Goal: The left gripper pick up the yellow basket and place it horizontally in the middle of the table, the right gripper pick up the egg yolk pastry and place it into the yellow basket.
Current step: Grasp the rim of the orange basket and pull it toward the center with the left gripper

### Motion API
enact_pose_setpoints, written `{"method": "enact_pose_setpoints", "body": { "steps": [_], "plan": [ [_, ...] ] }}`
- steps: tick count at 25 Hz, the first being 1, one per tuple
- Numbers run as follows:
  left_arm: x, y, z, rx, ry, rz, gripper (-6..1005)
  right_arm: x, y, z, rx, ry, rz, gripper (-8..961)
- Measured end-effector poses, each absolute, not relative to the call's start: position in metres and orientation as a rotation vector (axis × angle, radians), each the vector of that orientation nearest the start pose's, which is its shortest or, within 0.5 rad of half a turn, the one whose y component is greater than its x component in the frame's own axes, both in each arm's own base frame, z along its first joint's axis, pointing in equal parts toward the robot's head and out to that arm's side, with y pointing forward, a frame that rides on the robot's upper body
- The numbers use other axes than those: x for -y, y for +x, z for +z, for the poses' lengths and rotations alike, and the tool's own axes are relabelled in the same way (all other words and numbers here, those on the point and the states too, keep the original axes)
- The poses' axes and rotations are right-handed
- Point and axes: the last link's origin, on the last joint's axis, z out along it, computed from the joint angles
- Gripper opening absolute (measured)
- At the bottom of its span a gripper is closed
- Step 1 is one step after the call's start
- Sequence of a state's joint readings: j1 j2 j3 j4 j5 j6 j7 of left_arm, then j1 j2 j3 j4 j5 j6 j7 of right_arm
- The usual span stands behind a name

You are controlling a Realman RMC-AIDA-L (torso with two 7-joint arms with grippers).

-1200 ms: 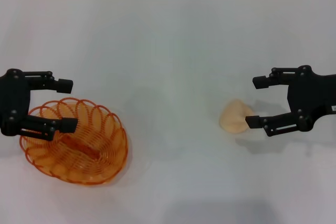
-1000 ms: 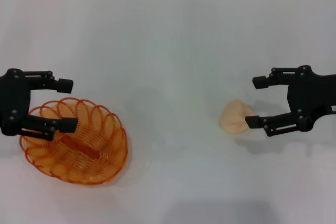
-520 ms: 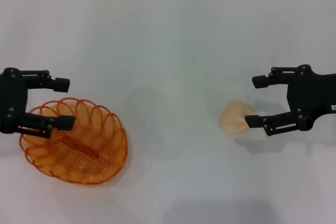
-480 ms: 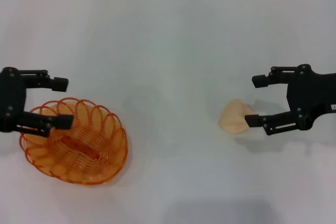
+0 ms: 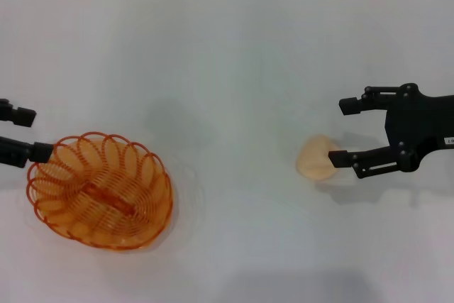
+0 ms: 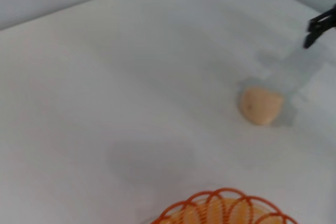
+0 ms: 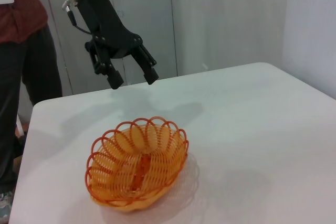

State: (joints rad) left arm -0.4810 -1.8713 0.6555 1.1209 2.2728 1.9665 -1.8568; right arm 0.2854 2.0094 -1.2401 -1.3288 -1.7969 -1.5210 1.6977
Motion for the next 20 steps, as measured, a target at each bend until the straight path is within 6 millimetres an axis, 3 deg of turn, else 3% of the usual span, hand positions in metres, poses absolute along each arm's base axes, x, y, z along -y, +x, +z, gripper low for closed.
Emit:
{"method": "enact_pose_setpoints", "body": {
  "steps": [11,20],
  "plan": [
    [-0.315,-0.299,0.152,1.222,-2.573,0.061,878,-0.312,0.196,0.033,-0.270,-2.882,0.445,864],
    [-0.319,-0.315,0.134,1.407,-2.466,0.091,871,-0.314,0.194,0.031,-0.273,-2.888,0.453,863]
  ]
}}
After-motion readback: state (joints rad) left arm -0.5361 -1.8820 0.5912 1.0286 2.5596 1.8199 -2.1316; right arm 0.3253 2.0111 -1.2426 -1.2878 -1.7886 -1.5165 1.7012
